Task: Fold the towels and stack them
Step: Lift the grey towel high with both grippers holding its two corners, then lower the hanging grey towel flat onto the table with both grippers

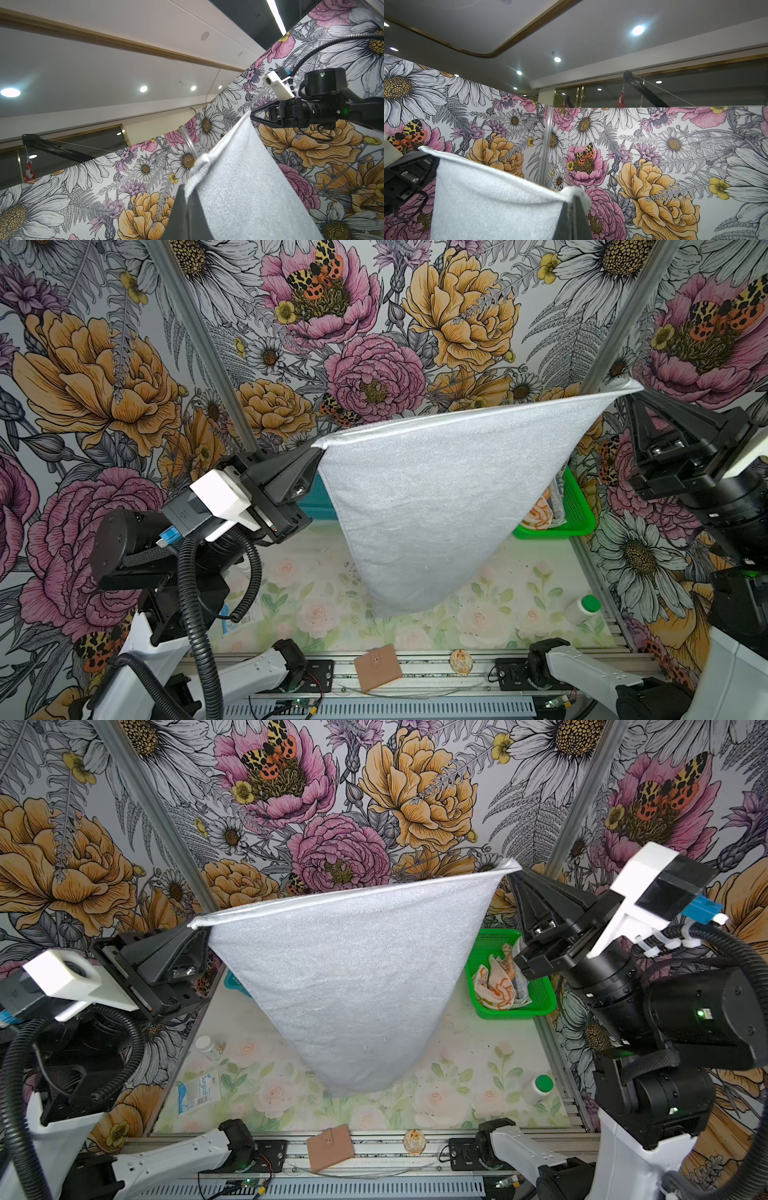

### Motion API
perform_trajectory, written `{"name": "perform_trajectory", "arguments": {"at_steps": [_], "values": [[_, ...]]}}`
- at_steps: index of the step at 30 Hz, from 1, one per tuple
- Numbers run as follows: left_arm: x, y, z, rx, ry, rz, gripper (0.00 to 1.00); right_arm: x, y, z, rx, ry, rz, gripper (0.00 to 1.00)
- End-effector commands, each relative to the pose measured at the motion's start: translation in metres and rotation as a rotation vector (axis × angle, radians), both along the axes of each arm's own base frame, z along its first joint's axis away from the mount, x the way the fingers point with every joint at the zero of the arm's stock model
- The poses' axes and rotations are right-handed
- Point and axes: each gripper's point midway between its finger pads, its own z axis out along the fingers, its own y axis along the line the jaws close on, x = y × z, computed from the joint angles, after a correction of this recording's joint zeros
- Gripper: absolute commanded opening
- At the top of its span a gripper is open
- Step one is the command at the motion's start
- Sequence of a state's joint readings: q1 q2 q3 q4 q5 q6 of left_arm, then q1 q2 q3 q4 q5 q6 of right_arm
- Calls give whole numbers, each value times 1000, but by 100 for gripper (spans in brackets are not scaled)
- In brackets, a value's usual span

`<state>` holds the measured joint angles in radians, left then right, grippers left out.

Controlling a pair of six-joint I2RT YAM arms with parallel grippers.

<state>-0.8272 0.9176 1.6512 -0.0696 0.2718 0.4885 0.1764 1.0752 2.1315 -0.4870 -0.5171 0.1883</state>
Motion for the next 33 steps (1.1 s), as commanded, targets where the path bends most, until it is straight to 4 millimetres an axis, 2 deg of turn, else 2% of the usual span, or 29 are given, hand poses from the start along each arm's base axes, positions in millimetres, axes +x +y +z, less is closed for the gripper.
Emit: {"name": "perform_trajectory", "arguments": {"at_steps": [1,5,9,14,18,23,27,33], "values": [[-42,44,38,-148,-112,-32,0,-10,-22,23,85,-77,-108,0],[-45,48,42,-168,-118,-33,0,-8,-26,19,97,-76,-129,0],[-18,43,32,-168,-81,77,0,14,-30,5,95,-41,-189,0],[42,12,-5,-84,-28,261,0,73,-32,-30,76,53,-273,0],[96,-2,-29,-53,55,289,0,112,-31,-59,61,104,-309,0],[174,2,-62,-84,175,315,0,161,-25,-112,29,175,-331,0],[230,8,-103,-98,261,344,0,194,-27,-156,23,204,-366,0],[314,9,-184,-58,404,413,0,245,-28,-217,-37,299,-421,0]]}}
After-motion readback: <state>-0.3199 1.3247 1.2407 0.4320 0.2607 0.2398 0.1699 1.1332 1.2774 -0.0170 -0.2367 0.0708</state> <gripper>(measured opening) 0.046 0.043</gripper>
